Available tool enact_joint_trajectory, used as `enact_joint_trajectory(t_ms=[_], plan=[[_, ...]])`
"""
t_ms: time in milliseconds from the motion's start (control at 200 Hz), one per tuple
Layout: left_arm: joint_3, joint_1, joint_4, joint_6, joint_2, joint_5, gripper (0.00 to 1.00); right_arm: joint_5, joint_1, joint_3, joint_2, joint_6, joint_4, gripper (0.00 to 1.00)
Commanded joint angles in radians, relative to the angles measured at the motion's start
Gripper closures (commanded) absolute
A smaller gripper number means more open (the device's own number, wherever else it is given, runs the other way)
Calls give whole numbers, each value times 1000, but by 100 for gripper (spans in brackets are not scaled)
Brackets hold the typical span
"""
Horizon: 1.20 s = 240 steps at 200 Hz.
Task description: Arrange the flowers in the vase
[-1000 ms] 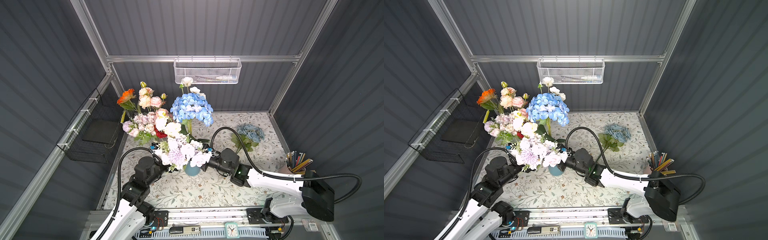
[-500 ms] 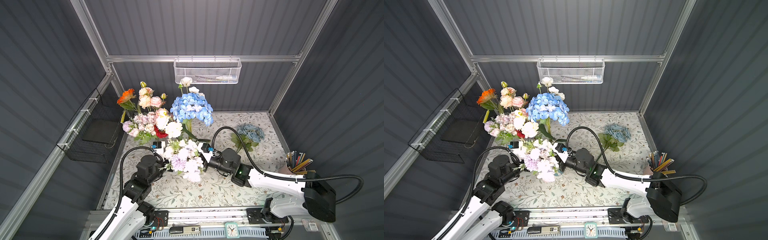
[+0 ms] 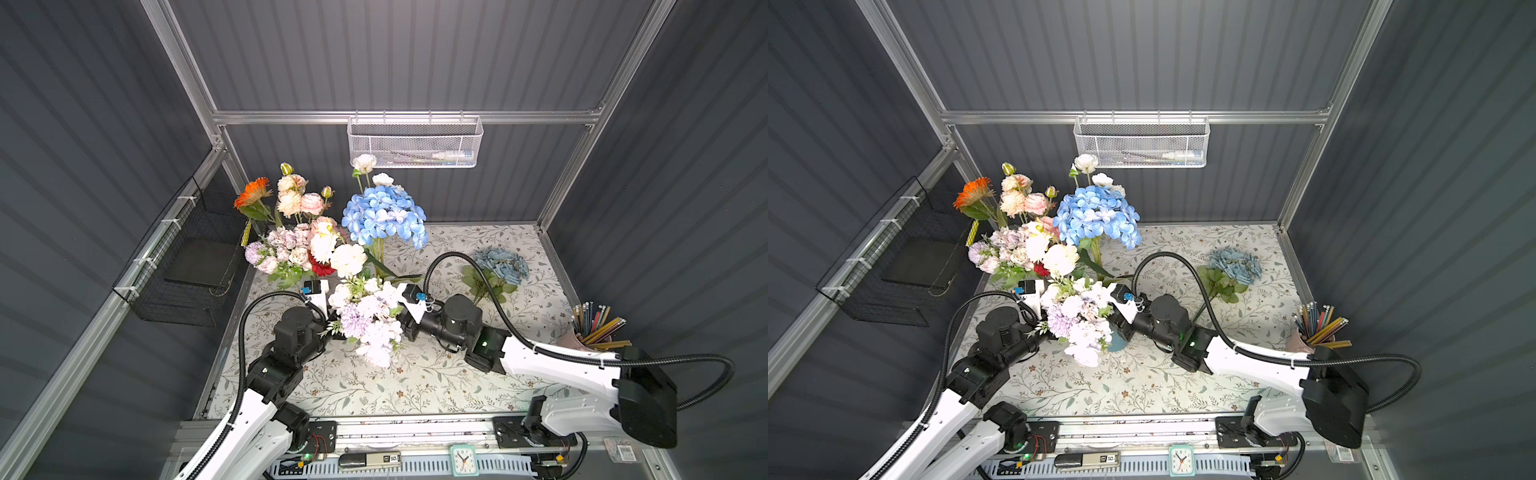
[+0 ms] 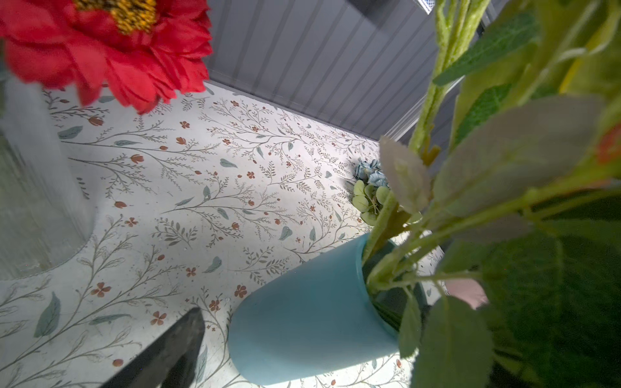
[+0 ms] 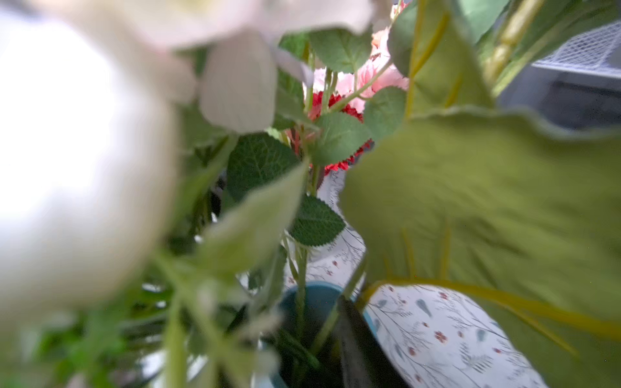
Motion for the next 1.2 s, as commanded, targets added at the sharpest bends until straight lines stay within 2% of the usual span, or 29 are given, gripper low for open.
enact_joint_trajectory(t_ms=[0,145,280,440,590,795,1001,1121,1196], plan=[[27,3,-46,-21,-25,-75,0,60,3,-20,-130,-99,-171,49],[22,3,-28,-37,-23,-93,0,27,4,-67,-227,-130,-277,41],[26,3,-9,-51,3,-80,0,-62,23,-98,-249,-117,-255,32],[31,3,11,-66,24,-68,0,-42,87,-97,-166,-175,-171,25],[36,3,23,-85,34,-59,0,-22,118,-76,-53,-175,0,18],[42,3,32,-102,38,-49,0,19,119,-8,47,-151,199,16],[48,3,13,-86,28,-52,0,75,119,1,66,-154,293,15],[48,2,9,-79,31,-54,0,110,118,22,83,-151,302,18],[47,2,8,-74,36,-49,0,126,115,32,96,-147,321,23]])
